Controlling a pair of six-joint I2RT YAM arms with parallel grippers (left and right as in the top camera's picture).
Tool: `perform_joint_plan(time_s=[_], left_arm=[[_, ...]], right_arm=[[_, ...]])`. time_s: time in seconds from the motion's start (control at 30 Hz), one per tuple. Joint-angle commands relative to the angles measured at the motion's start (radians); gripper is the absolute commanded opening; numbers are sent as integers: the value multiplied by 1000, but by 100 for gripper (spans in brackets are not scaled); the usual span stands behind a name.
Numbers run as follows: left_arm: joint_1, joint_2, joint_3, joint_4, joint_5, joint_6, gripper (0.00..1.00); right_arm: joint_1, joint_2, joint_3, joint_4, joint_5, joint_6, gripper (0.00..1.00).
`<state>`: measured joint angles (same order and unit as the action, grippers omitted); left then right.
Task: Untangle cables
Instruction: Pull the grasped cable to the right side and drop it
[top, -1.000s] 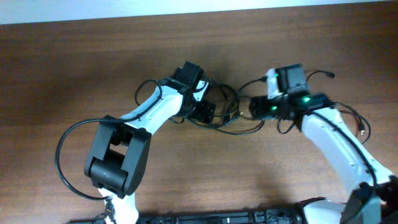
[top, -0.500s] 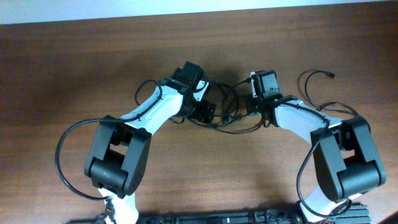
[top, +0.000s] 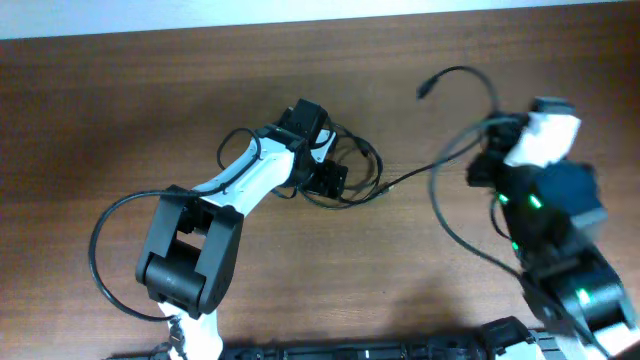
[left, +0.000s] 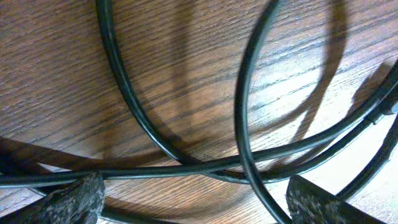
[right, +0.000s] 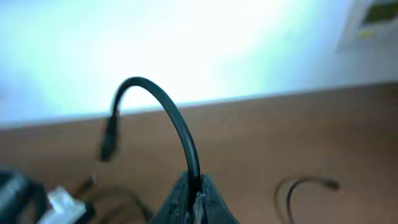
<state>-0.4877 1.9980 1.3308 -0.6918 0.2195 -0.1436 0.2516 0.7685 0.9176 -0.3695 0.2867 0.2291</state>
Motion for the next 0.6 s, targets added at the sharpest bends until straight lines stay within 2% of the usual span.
perform_joint_plan(time_s=[0.0,0.1,0.2,0.23,0.27,0.3,0.33,0.37,0.43,0.53,0.57], left_arm=[[5,65,-31,2,-3,-1,94],[4,65,-31,2,-3,-2,94],[5,65,-31,0,-4,-1,93],[5,65,-31,-1,-4,-1,93],[5,65,-31,-1,-4,-1,93],[5,64,-31,-1,-4,-2,93],[5,65,-31,-1,-4,-2,93],[5,65,-31,-1,-3,-2,93],[5,65,-31,-1,-3,-2,93],[5,65,-31,-1,-3,-2,93],[5,65,-31,-1,-3,-2,93]], right_arm=[[1,-50,11,3,175,19,4],[-77,24,11,-61,90,19,4],[-313,169,39,-190,-225,10,4],[-448,239,93,-246,-413,-58,4],[-669,340,210,-377,-557,-88,4],[-778,381,265,-428,-568,-56,4],[-938,418,306,-464,-570,47,4],[-1008,430,306,-475,-596,89,4],[-1057,475,305,-506,-635,94,4],[-1042,577,305,-510,-638,93,4],[-1042,617,305,-504,-639,94,12]])
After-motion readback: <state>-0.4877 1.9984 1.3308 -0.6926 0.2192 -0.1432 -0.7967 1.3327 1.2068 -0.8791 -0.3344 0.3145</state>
